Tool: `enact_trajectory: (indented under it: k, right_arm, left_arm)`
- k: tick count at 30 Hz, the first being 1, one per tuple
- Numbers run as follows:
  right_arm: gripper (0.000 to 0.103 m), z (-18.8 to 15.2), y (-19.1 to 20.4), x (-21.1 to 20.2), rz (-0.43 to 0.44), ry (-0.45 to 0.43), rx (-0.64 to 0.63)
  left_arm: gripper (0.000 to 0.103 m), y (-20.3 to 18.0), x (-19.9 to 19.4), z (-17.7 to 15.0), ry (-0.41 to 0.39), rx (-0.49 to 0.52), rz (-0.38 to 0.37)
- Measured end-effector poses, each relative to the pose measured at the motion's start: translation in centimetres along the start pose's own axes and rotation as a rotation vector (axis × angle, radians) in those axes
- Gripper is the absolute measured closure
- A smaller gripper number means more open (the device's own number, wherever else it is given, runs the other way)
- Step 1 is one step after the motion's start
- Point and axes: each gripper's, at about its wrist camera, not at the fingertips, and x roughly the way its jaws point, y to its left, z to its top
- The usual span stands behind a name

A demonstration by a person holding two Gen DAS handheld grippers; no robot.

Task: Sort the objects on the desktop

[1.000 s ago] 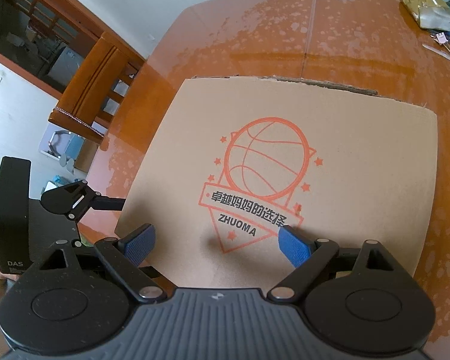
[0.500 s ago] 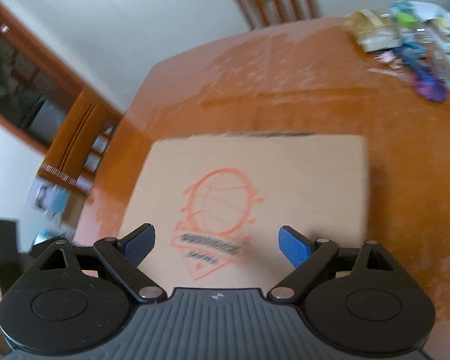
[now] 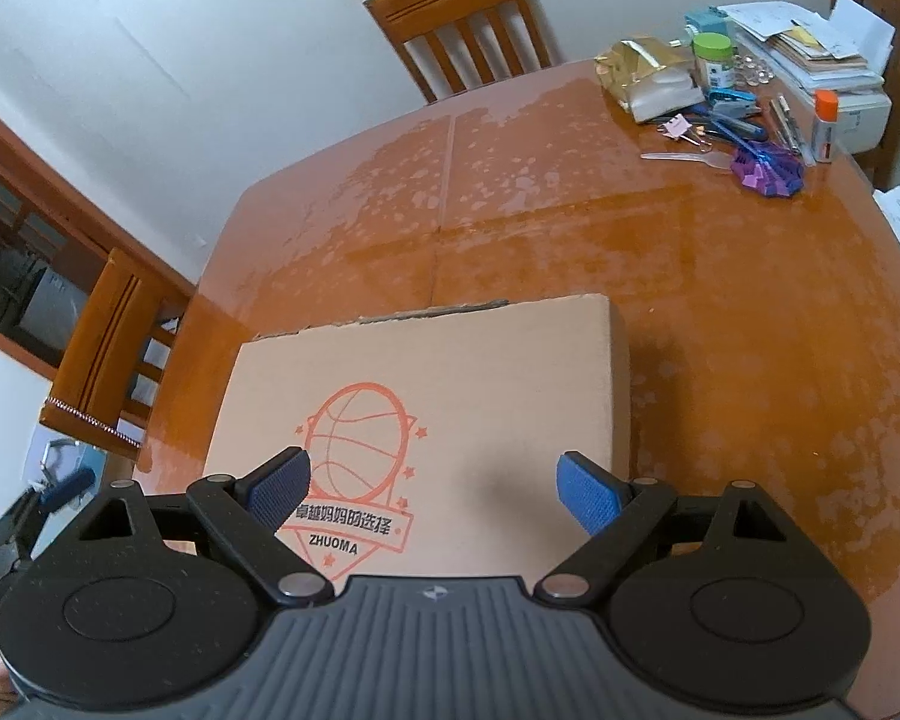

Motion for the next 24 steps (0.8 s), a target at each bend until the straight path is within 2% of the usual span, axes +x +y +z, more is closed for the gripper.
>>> enact_trajectory:
  k: [2,5,7,12,17,24]
  right_arm:
    - [0.01,0.0,0.2,0.0,-0.001,0.002,-0.003]
    - [0.01,0.2,0.3,-0.1,-0.004,0.003,-0.003]
    - [0.01,0.2,0.3,0.0,-0.007,0.006,-0.001]
    - [0.01,0.3,0.6,0.2,-0.007,0.013,0.001]
    - [0.01,0.4,0.8,0.2,-0.016,0.015,-0.001]
    - [0.01,0.5,0.9,0.0,-0.035,0.011,0.005]
  left_arm:
    - [0.0,-1.0,-0.7,-0.1,-0.076,0.049,0.069]
    - [0.0,-2.5,-1.2,-0.6,-0.195,0.116,0.22]
    - [0.0,-3.3,-0.7,-0.9,-0.236,0.149,0.283]
    - [0.0,-3.5,0.3,-0.8,-0.263,0.128,0.281]
    - [0.0,-3.0,-1.1,-0.5,-0.33,0.116,0.25]
    - [0.0,-3.0,-4.2,-0.3,-0.482,0.177,0.215]
